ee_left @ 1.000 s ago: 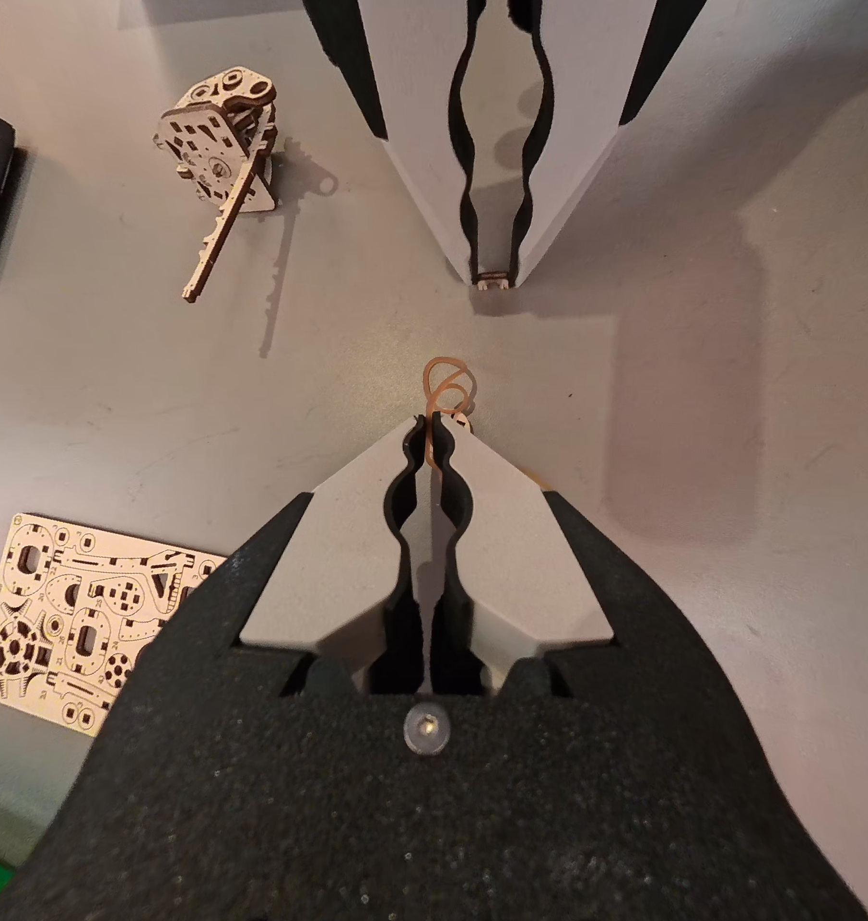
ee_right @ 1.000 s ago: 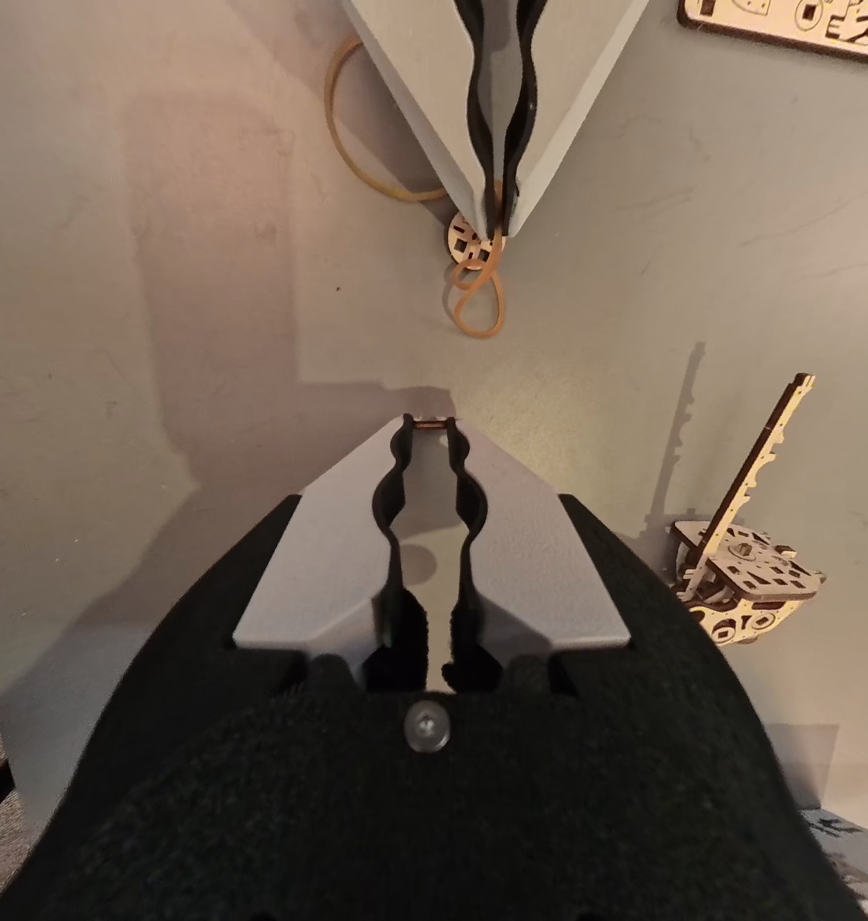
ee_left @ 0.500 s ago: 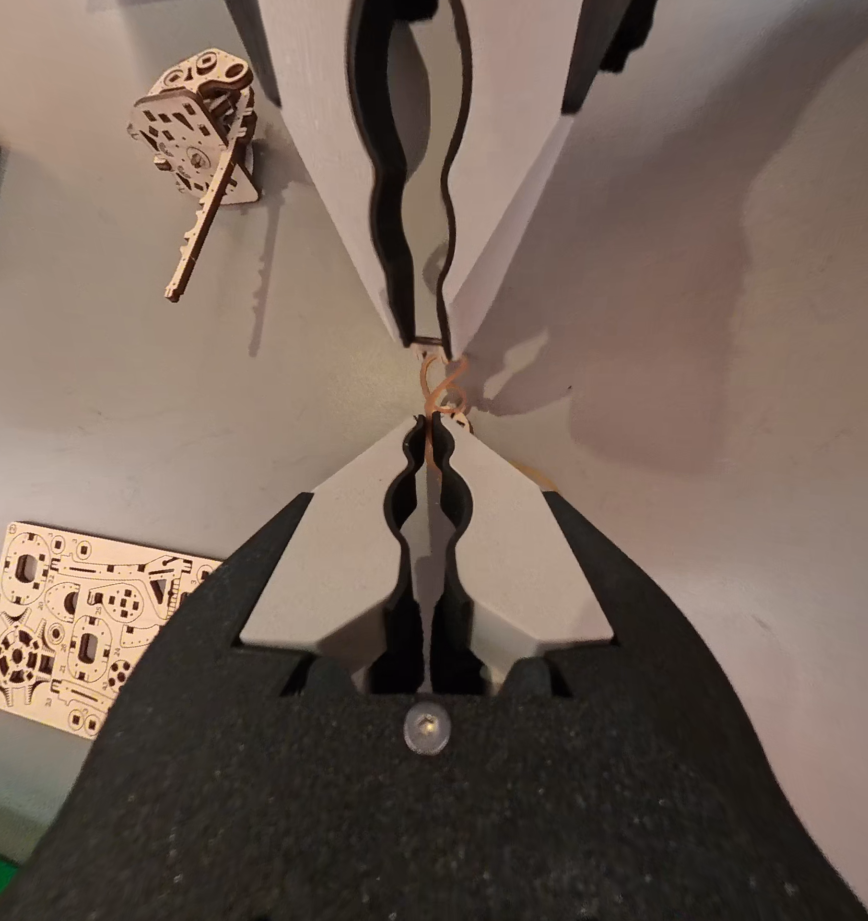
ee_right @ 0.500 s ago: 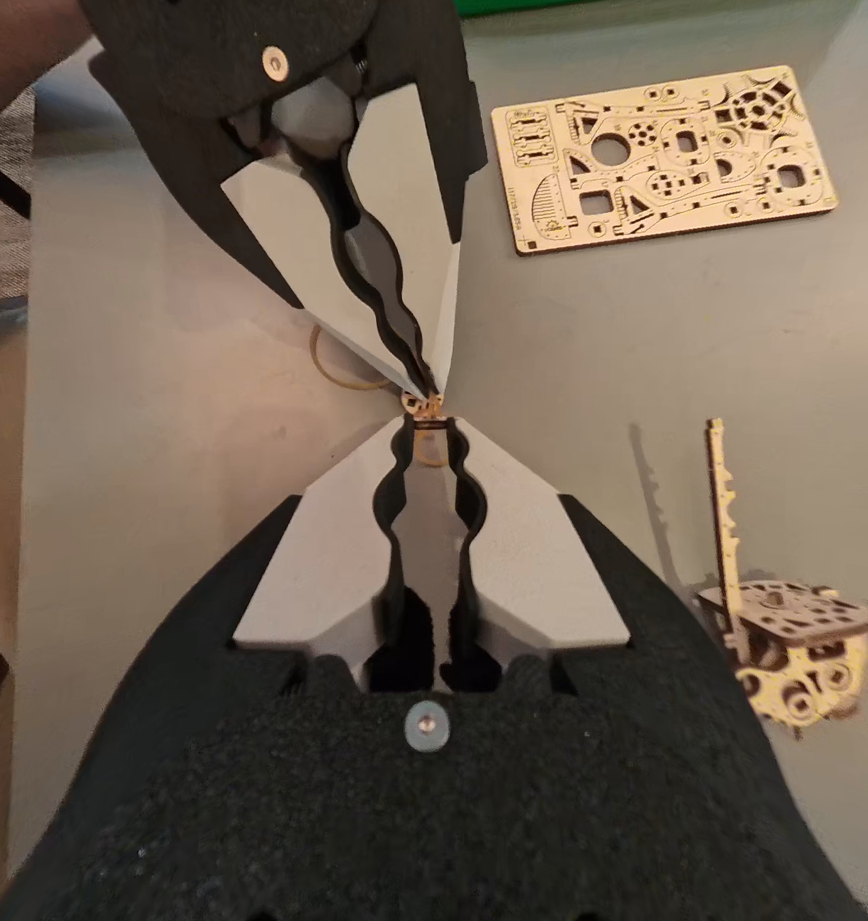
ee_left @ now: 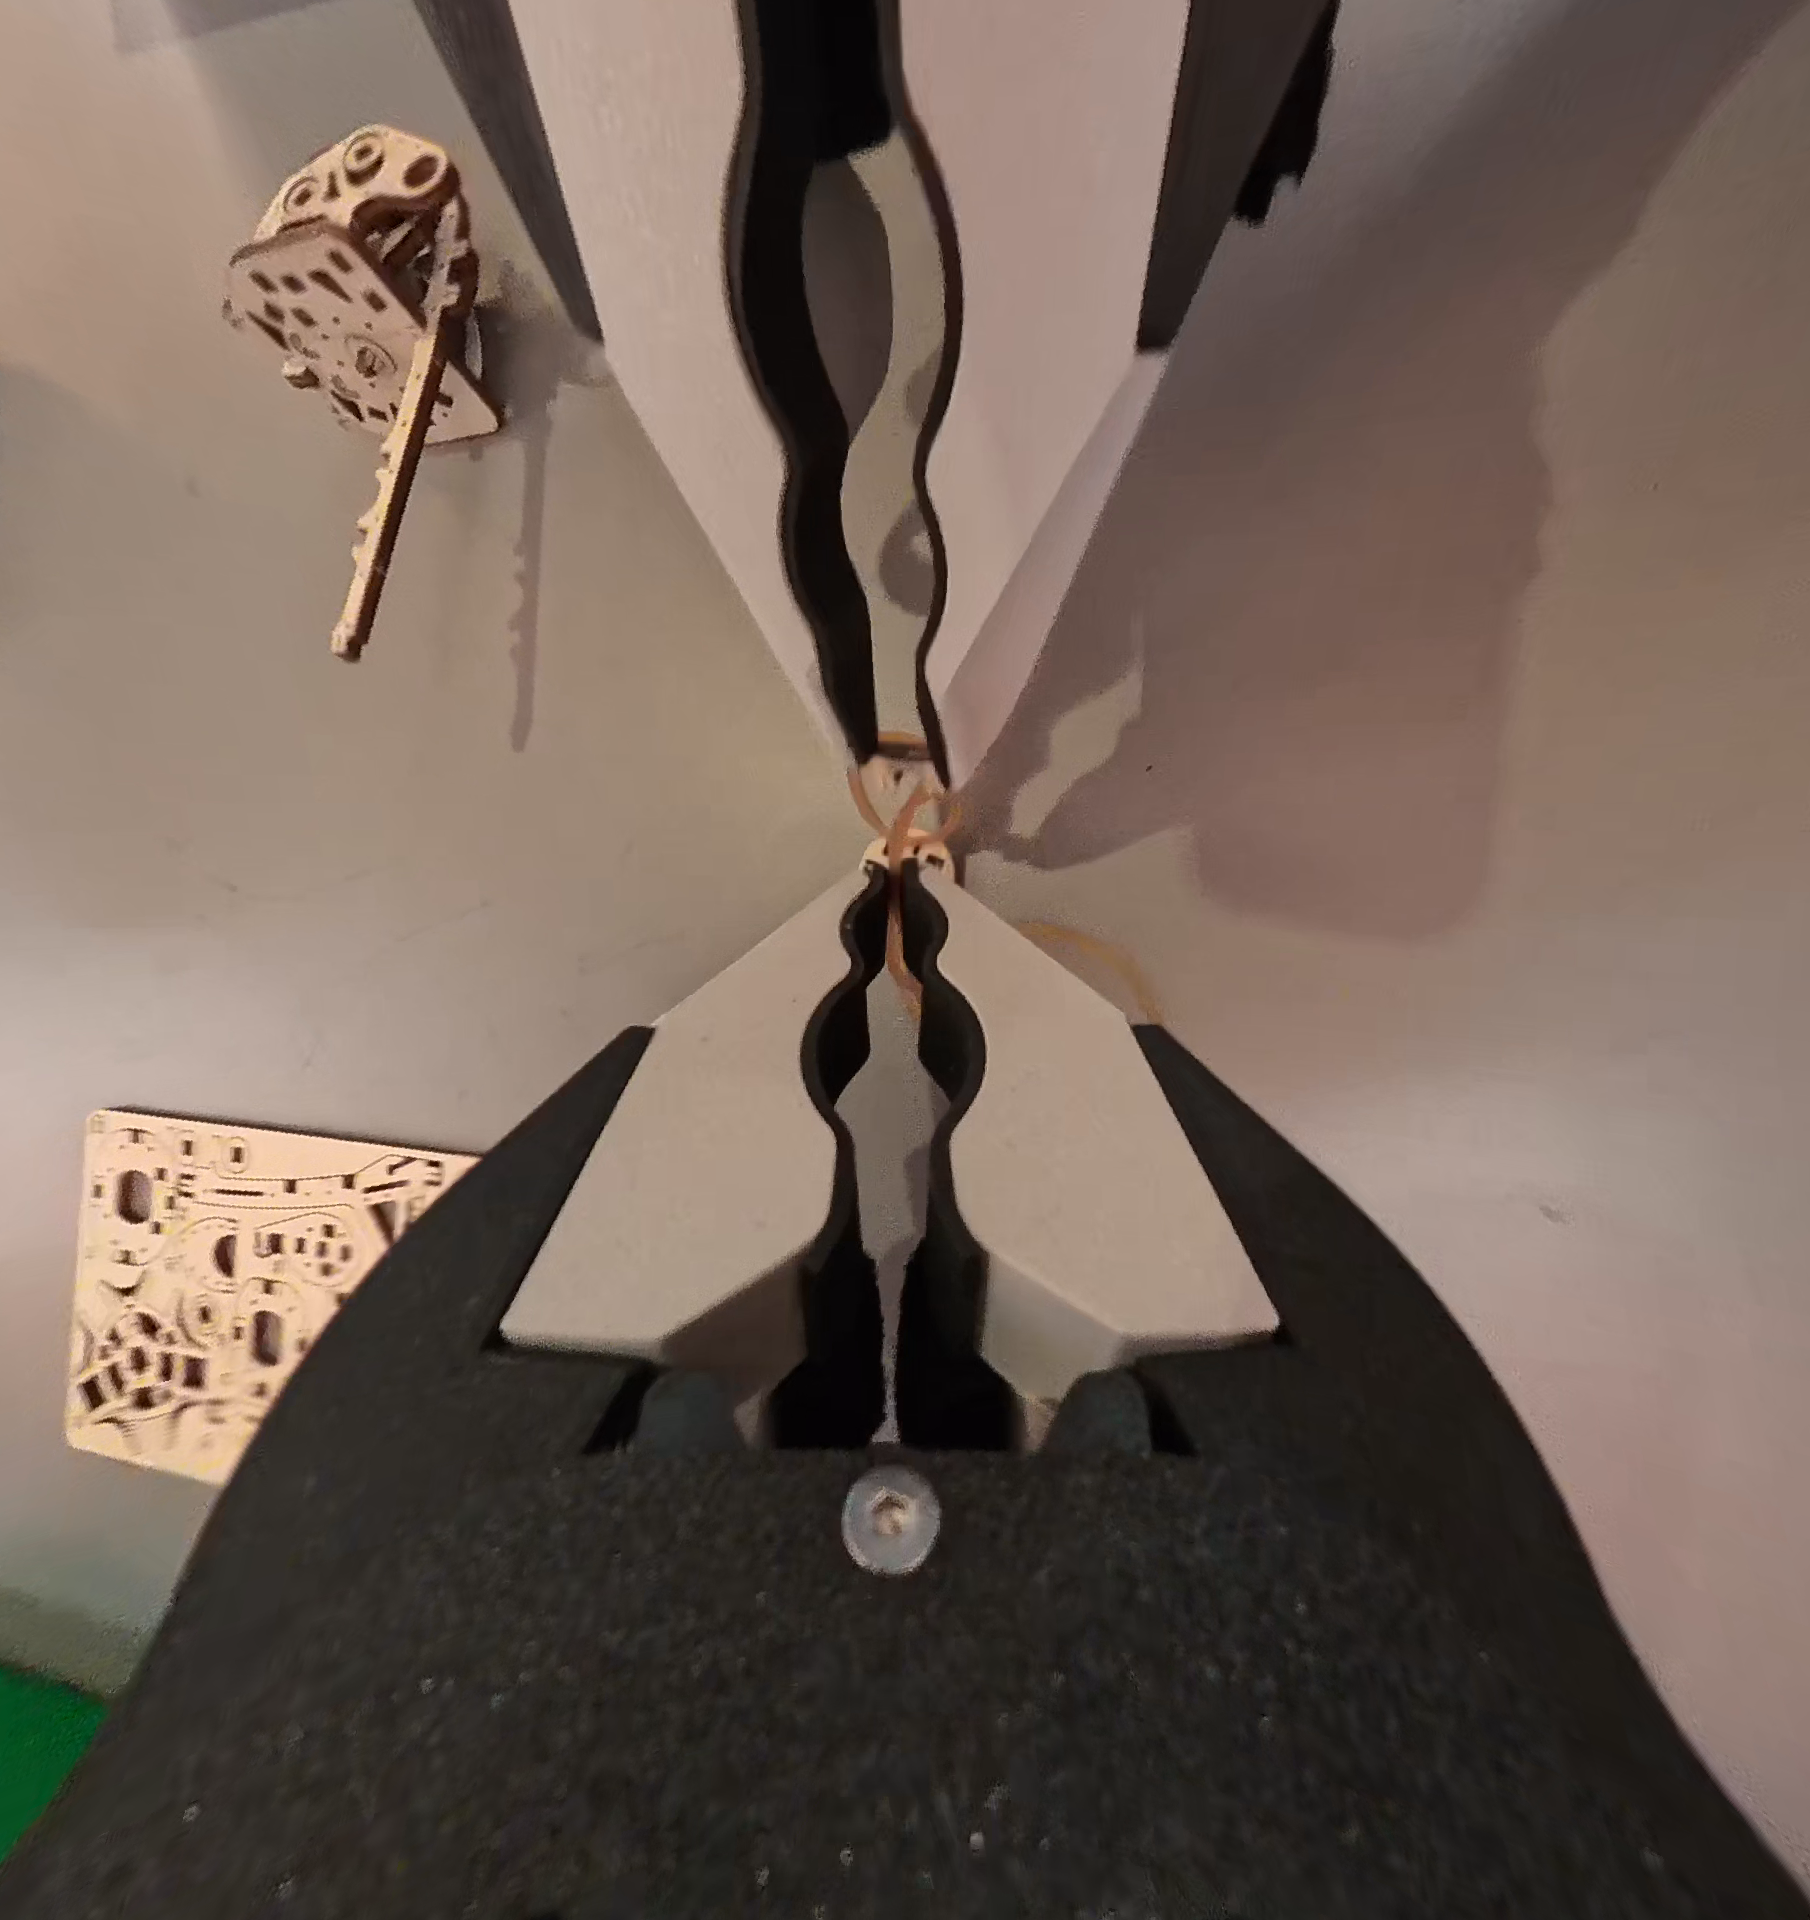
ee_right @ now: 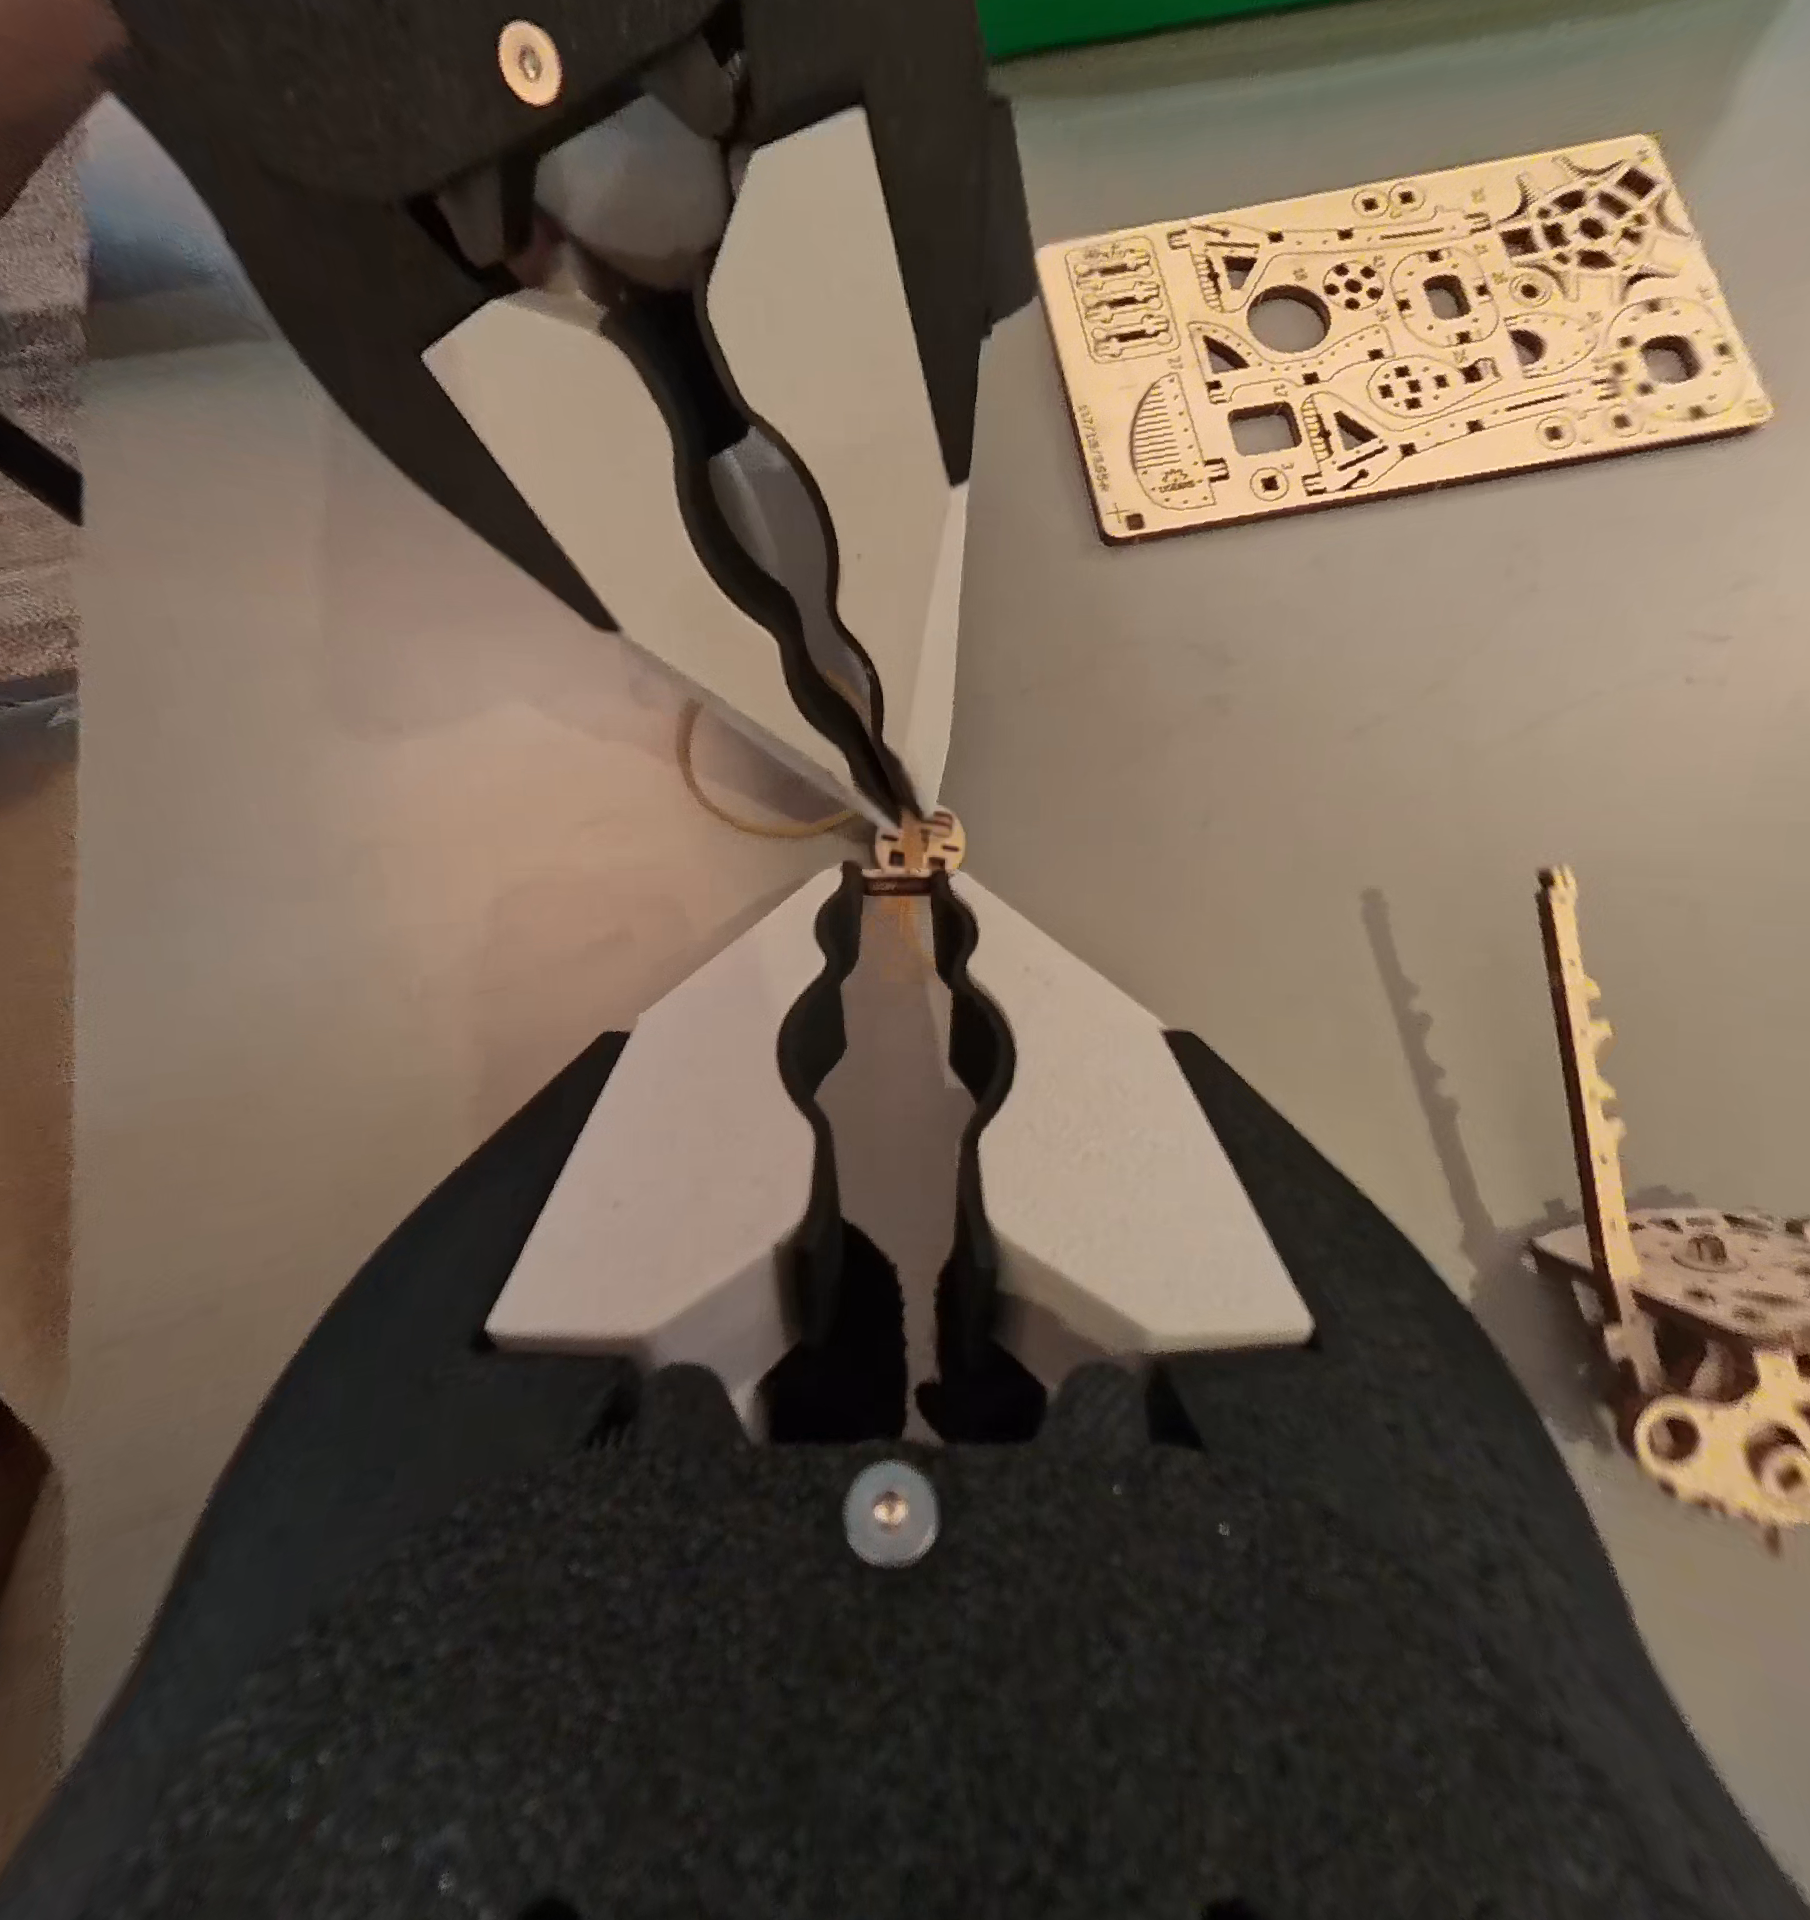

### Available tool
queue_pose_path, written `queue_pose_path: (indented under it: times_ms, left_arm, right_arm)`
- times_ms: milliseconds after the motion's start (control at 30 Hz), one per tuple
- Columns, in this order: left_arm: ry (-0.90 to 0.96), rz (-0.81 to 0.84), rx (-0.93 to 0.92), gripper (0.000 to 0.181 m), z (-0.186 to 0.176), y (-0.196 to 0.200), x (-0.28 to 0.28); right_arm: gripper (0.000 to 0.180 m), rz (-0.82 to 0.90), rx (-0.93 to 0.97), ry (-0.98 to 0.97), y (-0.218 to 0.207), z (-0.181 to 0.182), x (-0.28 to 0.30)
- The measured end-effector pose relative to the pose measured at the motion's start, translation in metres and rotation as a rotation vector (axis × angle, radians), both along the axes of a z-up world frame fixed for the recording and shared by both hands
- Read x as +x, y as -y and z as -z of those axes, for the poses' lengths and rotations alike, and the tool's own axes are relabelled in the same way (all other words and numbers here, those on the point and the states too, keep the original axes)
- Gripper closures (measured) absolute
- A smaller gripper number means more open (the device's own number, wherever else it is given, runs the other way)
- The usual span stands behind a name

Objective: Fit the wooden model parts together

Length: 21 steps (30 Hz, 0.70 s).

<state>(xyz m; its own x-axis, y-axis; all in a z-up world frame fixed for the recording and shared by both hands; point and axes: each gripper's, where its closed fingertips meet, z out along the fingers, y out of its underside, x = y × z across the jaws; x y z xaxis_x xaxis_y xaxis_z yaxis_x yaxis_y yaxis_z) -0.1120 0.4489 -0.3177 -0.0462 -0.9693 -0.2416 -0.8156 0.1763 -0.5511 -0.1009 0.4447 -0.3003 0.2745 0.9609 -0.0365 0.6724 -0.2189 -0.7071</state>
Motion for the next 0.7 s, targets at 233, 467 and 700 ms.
queue_pose_path:
  times_ms: [233, 467, 700]
  left_arm:
    - [0.1, 0.138, -0.024, 0.181, -0.043, 0.012, 0.027]
    - [-0.084, 0.165, 0.003, 0.181, -0.001, 0.002, 0.002]
    - [-0.119, 0.201, 0.02, 0.181, 0.005, 0.003, -0.004]
  right_arm:
    - [0.167, 0.122, 0.033, -0.082, 0.017, -0.048, 0.031]
    - [0.167, 0.171, 0.0, -0.077, 0.026, -0.024, 0.014]
    - [0.167, 0.209, -0.002, -0.103, 0.016, -0.002, 0.0]
